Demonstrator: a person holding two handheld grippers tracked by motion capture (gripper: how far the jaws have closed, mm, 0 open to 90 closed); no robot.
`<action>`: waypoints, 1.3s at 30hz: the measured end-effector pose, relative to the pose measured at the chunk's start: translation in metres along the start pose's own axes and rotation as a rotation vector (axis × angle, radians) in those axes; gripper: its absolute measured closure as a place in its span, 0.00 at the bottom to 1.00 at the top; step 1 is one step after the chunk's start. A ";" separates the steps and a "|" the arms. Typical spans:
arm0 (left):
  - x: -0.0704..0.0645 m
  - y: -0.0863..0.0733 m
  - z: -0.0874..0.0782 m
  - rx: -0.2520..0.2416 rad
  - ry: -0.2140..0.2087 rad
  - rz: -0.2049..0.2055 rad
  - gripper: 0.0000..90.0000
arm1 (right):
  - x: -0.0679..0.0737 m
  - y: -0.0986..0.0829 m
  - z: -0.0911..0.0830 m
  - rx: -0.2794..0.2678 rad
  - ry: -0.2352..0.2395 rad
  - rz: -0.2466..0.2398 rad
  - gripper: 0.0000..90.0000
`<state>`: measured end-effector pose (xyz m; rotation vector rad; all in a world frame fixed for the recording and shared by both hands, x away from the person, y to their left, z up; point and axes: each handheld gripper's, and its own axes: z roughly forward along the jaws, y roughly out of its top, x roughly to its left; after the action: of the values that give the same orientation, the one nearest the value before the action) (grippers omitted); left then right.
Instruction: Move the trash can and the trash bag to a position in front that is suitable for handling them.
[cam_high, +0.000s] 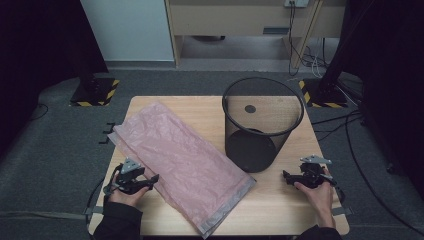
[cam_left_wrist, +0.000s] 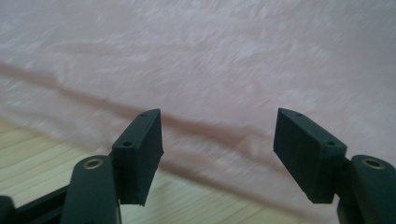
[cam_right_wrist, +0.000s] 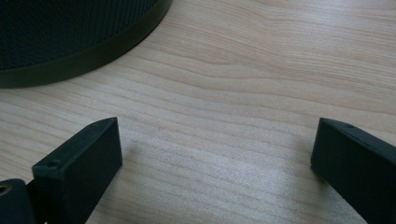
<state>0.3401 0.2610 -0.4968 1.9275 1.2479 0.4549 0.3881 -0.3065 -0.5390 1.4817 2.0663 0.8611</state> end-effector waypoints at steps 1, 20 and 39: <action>-0.006 0.003 0.003 -0.006 -0.005 0.010 0.35 | 0.001 0.000 0.000 -0.001 0.000 0.005 0.04; -0.038 0.002 0.053 0.153 -0.021 0.166 0.33 | 0.004 -0.002 -0.004 -0.018 0.016 -0.002 0.11; 0.032 -0.005 0.034 0.146 -0.007 0.159 0.31 | 0.001 -0.002 -0.007 -0.021 0.028 0.005 0.20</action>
<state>0.3744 0.2761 -0.5258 2.1600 1.1560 0.4479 0.3819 -0.3072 -0.5358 1.4725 2.0674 0.9077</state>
